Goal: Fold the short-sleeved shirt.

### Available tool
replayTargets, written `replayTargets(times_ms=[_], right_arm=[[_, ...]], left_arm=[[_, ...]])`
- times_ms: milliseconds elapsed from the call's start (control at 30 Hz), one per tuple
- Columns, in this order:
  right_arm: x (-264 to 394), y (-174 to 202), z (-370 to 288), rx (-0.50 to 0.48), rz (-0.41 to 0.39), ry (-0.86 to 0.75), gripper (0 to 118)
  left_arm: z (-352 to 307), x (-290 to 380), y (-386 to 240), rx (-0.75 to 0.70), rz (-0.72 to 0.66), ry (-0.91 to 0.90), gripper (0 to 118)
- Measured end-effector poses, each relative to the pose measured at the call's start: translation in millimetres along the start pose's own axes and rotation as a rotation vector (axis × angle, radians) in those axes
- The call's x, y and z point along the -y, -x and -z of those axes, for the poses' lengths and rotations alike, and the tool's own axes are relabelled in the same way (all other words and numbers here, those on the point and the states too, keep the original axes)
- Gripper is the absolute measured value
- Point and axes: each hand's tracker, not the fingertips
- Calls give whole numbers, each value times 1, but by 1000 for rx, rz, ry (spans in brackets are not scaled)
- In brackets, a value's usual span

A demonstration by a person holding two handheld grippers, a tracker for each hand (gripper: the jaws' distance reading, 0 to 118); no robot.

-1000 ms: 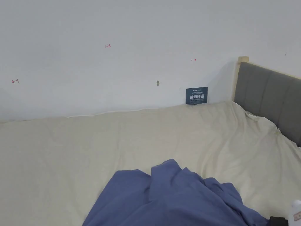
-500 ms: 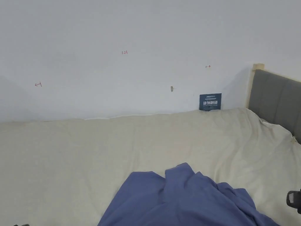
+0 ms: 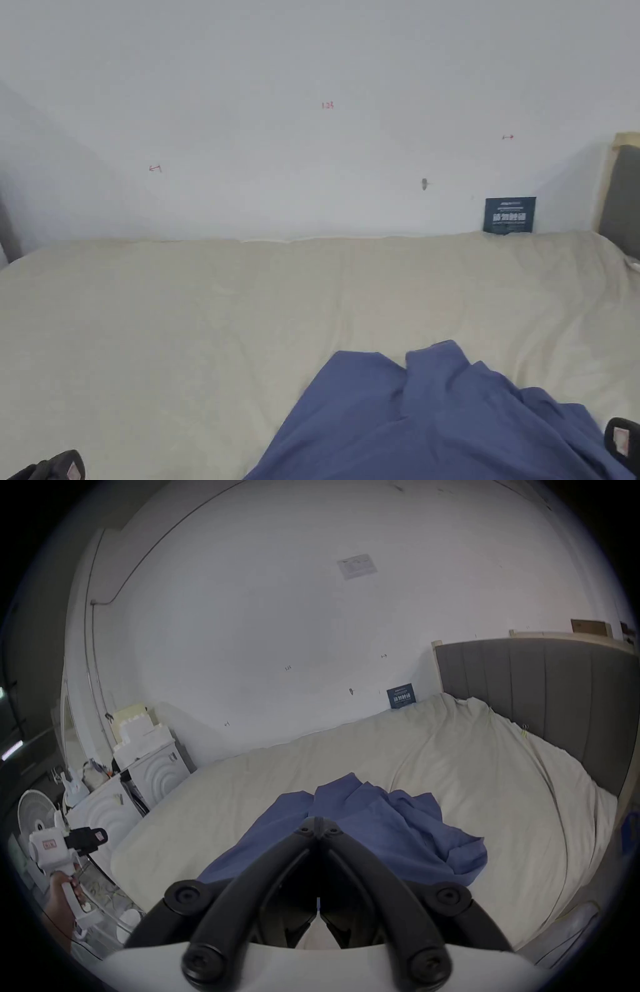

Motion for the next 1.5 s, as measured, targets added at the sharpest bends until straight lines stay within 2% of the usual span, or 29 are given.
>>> replayTargets(times_ms=[133, 233, 300, 400, 433, 467, 500, 533, 567, 600, 633, 800, 867, 967, 1067, 1100, 1133, 1167, 1233, 1333, 1433, 1500], right_arm=[[-4, 5, 2, -3, -59, 8, 0], [-5, 7, 8, -100, -38, 41, 0], [-3, 7, 15, -103, -18, 73, 0], [-1, 7, 20, -117, 37, 93, 0], [0, 3, 22, -119, 50, 95, 0], [1, -2, 24, -122, 58, 100, 0], [2, -3, 25, -122, 60, 104, 0], [4, -5, 26, -116, 63, 110, 0], [5, -8, 27, -109, 64, 118, 0], [5, -9, 27, -105, 63, 126, 0], [6, -11, 28, -103, 64, 137, 0], [12, -17, 33, -81, 49, 177, 0], [14, -18, 37, -78, 50, 191, 0], [17, -22, 42, -88, 79, 207, 0], [21, -23, 49, -100, 107, 225, 0], [22, -24, 51, -99, 108, 229, 0], [23, -14, 51, -97, 104, 237, 0], [24, -13, 53, -95, 102, 245, 0], [26, -12, 56, -92, 97, 257, 0], [30, -12, 61, -92, 96, 268, 0], [29, -12, 68, -95, 97, 271, 0], [18, -14, 77, -109, 84, 254, 0]], left_arm=[[-3, -12, 9, 1, -1, 20, 0], [26, -19, 18, 129, -111, 188, 0], [64, -14, 23, 158, -132, 371, 0], [113, 5, 19, 110, -1, 558, 1], [127, 14, 17, 91, 55, 599, 4], [140, 22, 16, 90, 59, 625, 14], [146, 29, 14, 80, 60, 639, 36], [158, 35, 15, 79, 46, 675, 81], [168, 40, 15, 74, 35, 711, 107], [175, 45, 15, 55, 33, 729, 117], [179, 49, 15, 57, 23, 721, 118], [205, 63, 10, -2, -2, 816, 118], [216, 70, 9, -21, -61, 844, 118], [225, 85, 5, 80, -171, 918, 116], [225, 88, 0, 42, -109, 872, 115], [224, 88, 0, 44, -111, 863, 111], [222, 85, -1, 16, -109, 841, 96], [218, 82, -2, -42, -90, 818, 74], [211, 79, 0, -98, -27, 781, 8], [211, 86, 2, 68, -78, 841, 8], [206, 83, -8, 40, 9, 788, 8], [200, 79, -11, 77, -2, 727, 8]])
